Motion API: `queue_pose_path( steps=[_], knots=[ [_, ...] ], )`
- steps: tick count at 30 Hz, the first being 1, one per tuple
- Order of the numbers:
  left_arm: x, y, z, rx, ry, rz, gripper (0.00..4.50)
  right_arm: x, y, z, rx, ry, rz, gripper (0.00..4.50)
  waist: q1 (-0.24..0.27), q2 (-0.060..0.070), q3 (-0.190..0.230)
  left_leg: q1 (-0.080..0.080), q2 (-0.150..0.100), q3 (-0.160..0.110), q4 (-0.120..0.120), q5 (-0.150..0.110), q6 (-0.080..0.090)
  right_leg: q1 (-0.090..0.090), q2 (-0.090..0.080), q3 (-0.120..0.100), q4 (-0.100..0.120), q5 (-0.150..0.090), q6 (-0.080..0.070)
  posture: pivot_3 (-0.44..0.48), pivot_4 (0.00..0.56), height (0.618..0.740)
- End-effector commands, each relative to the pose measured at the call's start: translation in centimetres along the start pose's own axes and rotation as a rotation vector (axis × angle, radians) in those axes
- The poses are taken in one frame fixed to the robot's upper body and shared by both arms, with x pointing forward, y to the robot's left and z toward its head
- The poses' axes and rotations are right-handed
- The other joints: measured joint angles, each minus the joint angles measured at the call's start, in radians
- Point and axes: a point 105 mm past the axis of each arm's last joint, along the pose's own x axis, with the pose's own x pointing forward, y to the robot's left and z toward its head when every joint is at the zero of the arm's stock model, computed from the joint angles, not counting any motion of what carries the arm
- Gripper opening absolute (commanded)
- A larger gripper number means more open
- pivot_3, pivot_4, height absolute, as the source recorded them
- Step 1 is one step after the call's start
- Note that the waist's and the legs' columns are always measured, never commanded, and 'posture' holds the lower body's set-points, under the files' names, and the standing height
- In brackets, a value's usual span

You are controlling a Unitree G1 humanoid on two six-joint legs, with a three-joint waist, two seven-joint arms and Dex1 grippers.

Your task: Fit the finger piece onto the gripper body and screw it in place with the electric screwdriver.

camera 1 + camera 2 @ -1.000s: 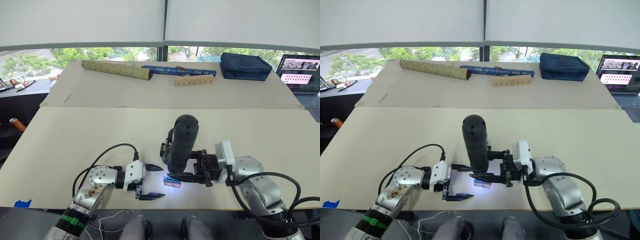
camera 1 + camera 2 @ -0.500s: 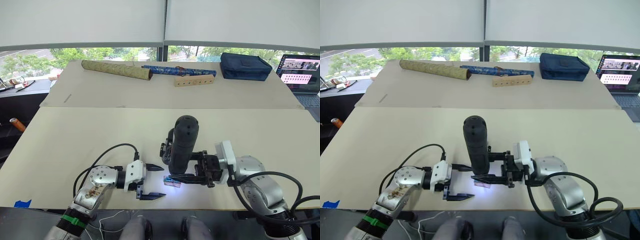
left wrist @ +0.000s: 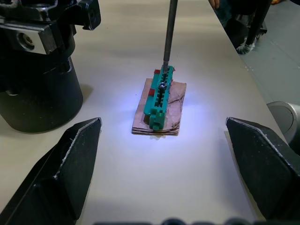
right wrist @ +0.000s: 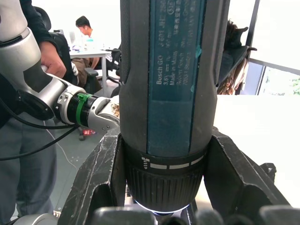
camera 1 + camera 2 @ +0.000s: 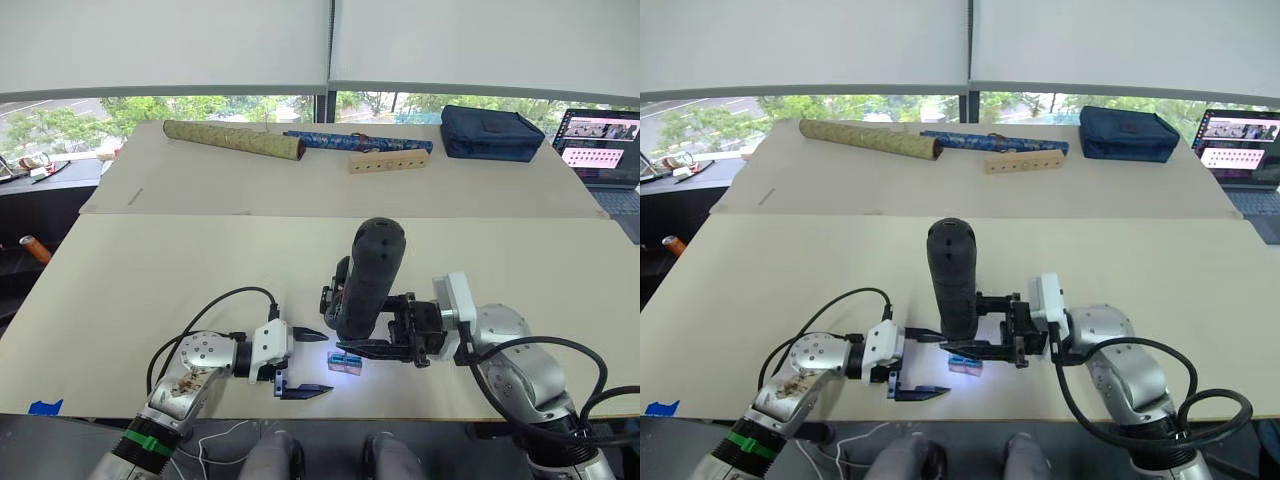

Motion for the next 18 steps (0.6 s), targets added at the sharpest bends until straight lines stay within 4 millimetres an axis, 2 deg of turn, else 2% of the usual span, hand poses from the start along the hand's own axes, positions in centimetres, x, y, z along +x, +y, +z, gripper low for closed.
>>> queue_pose_path(
  steps=[1,18],
  knots=[
    [0.49,-0.70,-0.58,-0.027,0.017,-0.022,4.49,-0.07,-0.23,1.17,-0.058,-0.031,-0.004,1.90,0.000,0.000,0.000,0.000,0.000,0.000,0.000,0.000,0.000,0.000,0.000,0.000,0.000,0.000,0.000,0.000,0.150,0.740],
    [0.53,-0.56,-0.50,-0.027,0.017,-0.022,4.49,0.05,-0.16,0.78,-0.051,-0.025,-0.004,1.90,0.000,0.000,0.000,0.000,0.000,0.000,0.000,0.000,0.000,0.000,0.000,0.000,0.000,0.000,0.000,0.000,0.150,0.740]
  ],
)
